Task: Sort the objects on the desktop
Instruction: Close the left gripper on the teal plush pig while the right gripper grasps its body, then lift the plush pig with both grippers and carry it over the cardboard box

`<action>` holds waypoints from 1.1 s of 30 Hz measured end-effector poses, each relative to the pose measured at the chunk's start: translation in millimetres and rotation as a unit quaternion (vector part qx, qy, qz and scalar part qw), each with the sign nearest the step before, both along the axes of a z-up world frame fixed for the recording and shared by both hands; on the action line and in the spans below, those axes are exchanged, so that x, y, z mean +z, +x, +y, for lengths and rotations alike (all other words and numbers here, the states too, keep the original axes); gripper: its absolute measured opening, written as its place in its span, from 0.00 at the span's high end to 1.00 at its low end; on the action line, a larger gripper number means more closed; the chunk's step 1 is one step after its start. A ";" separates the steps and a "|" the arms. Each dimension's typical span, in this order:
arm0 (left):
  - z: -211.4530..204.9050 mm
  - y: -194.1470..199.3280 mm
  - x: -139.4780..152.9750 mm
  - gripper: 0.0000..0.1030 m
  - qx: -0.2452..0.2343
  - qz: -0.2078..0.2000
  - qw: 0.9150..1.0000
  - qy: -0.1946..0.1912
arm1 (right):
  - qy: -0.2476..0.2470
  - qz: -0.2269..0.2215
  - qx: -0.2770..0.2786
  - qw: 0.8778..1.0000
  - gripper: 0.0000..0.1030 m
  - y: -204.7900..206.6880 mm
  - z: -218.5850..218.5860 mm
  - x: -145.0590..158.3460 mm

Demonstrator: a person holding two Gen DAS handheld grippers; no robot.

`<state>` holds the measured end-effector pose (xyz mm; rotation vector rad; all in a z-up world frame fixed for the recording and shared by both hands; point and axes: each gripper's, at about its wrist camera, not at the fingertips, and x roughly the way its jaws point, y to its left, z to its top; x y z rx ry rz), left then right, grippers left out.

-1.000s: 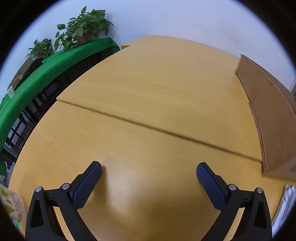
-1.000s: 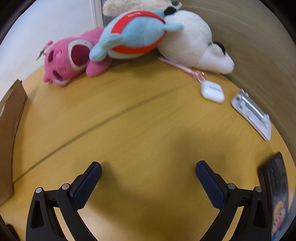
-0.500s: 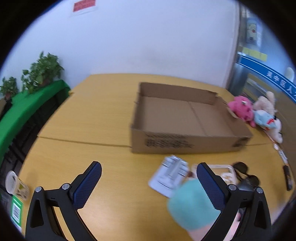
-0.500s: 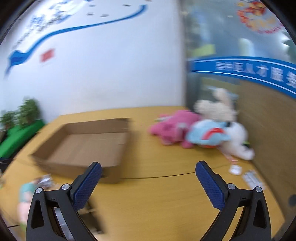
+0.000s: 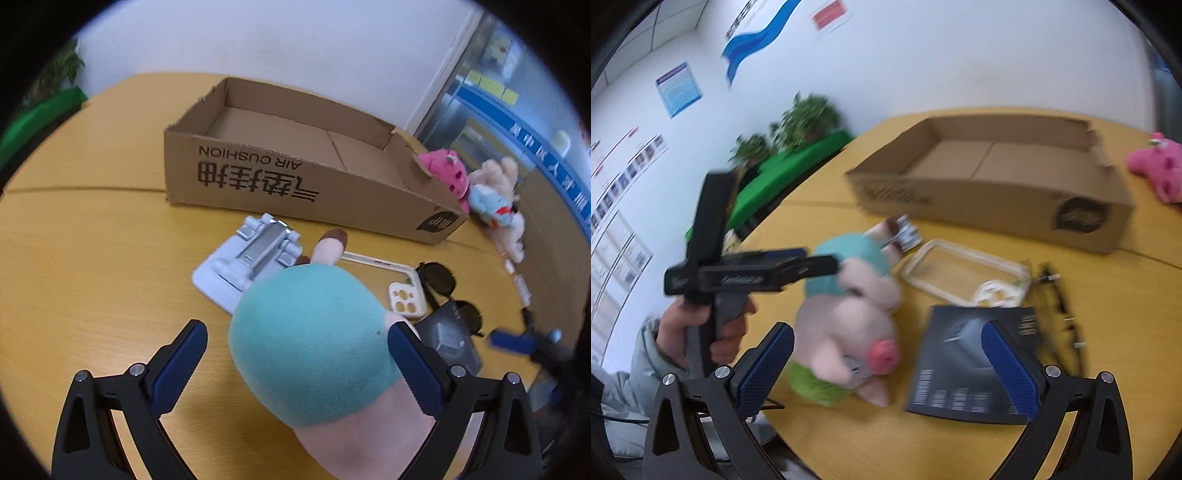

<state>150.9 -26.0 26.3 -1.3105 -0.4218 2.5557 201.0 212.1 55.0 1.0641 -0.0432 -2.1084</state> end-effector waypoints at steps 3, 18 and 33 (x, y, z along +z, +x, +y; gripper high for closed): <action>0.1 -3.3 -6.9 0.05 -0.008 -0.005 1.000 0.024 | 0.029 -0.026 0.038 0.999 0.00 5.4 -34.7 -24.2; -7.8 -13.3 -21.5 0.14 -0.064 -0.038 0.994 0.080 | 0.092 -0.046 0.085 0.991 0.16 2.2 -76.3 -64.5; 10.1 -18.0 16.3 0.35 -0.070 -0.003 0.996 0.052 | 0.050 -0.059 0.084 0.993 0.34 -10.2 -68.4 -47.6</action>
